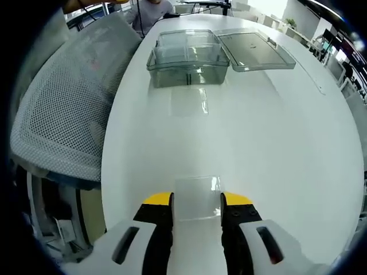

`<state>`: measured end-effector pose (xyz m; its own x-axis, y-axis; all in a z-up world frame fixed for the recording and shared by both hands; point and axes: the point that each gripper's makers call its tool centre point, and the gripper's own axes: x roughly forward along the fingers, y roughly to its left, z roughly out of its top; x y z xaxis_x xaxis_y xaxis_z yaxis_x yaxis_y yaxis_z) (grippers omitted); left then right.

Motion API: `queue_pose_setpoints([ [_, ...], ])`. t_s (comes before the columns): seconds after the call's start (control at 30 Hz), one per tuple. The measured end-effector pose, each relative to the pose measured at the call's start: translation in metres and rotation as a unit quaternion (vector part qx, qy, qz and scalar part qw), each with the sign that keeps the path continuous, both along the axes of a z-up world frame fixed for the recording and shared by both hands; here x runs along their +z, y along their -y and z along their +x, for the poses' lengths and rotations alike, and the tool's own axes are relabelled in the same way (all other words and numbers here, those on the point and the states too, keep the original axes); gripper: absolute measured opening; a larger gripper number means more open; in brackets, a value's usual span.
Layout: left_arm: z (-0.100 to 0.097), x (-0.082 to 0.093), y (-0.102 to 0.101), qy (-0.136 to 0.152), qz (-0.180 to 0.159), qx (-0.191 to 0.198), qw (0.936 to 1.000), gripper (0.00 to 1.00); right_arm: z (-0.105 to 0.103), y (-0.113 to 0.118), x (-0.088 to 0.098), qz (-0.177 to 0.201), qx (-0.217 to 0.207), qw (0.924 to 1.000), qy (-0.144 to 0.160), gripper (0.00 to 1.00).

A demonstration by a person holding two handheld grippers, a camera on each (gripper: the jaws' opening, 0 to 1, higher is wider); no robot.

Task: Insert the divider into the dual guide fixture by aligning both edges with the guide slots and pushing it downward to the bottom, including one-sided entry, uneven engagement, binding, and posture correction.

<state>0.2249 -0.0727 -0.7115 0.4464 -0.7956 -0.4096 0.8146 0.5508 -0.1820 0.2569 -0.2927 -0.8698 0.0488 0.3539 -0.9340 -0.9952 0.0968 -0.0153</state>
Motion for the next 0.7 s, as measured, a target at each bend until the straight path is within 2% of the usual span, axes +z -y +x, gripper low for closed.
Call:
queue_pose_setpoints([
  [0.4,-0.003,-0.003,0.005,-0.005,-0.004,-0.002,1.0,0.36,-0.003,-0.01,0.007,0.0,0.01,0.9999,0.006,0.27],
  [0.7,-0.005,-0.007,0.015,-0.021,-0.01,-0.005,0.9997,0.35,-0.009,-0.022,0.015,0.001,0.028,0.9995,0.012,0.27],
])
